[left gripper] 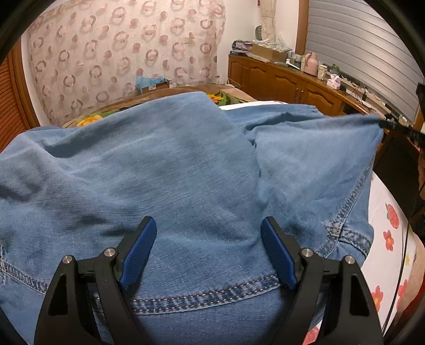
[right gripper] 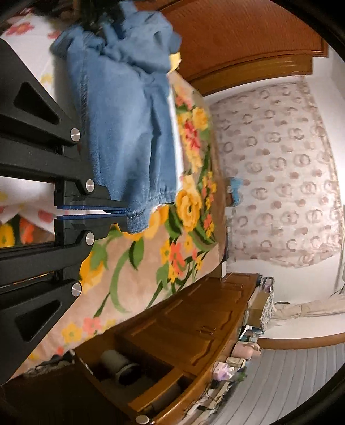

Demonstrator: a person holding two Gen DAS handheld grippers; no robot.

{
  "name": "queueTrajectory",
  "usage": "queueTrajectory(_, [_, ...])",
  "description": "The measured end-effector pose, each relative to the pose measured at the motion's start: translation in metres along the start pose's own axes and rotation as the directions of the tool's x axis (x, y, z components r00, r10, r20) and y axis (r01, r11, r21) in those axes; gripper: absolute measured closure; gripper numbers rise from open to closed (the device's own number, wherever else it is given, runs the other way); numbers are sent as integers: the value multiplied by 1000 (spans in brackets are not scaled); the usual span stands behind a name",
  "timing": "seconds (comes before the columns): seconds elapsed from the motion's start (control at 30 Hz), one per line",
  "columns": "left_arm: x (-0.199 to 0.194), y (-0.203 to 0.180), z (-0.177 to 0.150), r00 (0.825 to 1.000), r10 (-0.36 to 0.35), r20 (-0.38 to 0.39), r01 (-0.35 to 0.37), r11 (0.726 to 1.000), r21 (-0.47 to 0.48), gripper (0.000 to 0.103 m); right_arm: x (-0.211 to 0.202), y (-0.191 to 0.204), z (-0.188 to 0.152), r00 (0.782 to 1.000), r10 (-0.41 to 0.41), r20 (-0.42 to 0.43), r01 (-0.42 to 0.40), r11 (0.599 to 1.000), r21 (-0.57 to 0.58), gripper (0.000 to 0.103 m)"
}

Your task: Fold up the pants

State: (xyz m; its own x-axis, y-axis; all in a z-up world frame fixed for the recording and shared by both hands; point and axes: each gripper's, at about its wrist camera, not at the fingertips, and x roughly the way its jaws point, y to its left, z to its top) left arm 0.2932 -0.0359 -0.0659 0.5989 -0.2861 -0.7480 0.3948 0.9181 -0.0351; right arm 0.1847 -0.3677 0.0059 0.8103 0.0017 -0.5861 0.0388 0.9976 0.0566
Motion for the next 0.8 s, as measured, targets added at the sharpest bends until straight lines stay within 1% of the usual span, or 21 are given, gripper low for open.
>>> queueTrajectory(0.07, [-2,0,1,1000,3,-3,-3,1000,-7,21,7,-3,-6,999,11,-30,-10,1000,21,102])
queueTrajectory(0.13, [-8,1,2,1000,2,-3,-2,1000,-16,21,7,-6,-6,999,25,-34,-24,999,43,101])
queueTrajectory(0.2, [-17,2,2,1000,-1,7,1,1000,-19,21,2,-1,4,999,43,-27,-42,998,38,101])
queueTrajectory(0.3, [-35,7,2,999,2,34,-1,1000,-30,21,-11,18,21,997,71,5,-71,997,-9,101])
queueTrajectory(0.37, [-48,12,3,998,7,57,-5,999,-37,21,-23,38,30,994,108,33,-106,993,-54,101])
queueTrajectory(0.47, [-66,23,1,997,24,78,-20,999,-49,21,-39,80,48,986,153,61,-144,980,-134,101])
queueTrajectory(0.57, [-89,35,-3,993,46,105,-41,998,-55,21,-57,121,62,974,209,86,-187,959,-215,101])
queueTrajectory(0.63, [-102,41,-7,991,63,119,-56,997,-59,21,-76,153,72,960,259,110,-223,938,-264,101])
queueTrajectory(0.7, [-116,50,-11,988,81,131,-74,995,-61,21,-96,181,78,937,323,130,-271,911,-310,101])
queueTrajectory(0.73, [-119,54,-11,987,87,134,-79,995,-64,21,-103,192,79,932,337,132,-278,901,-333,101])
queueTrajectory(0.77, [-124,59,-13,986,94,137,-85,994,-70,21,-108,203,79,931,346,121,-286,893,-347,101])
queueTrajectory(0.8, [-127,62,-16,985,100,140,-90,993,-76,21,-109,214,79,924,371,94,-318,880,-352,101])
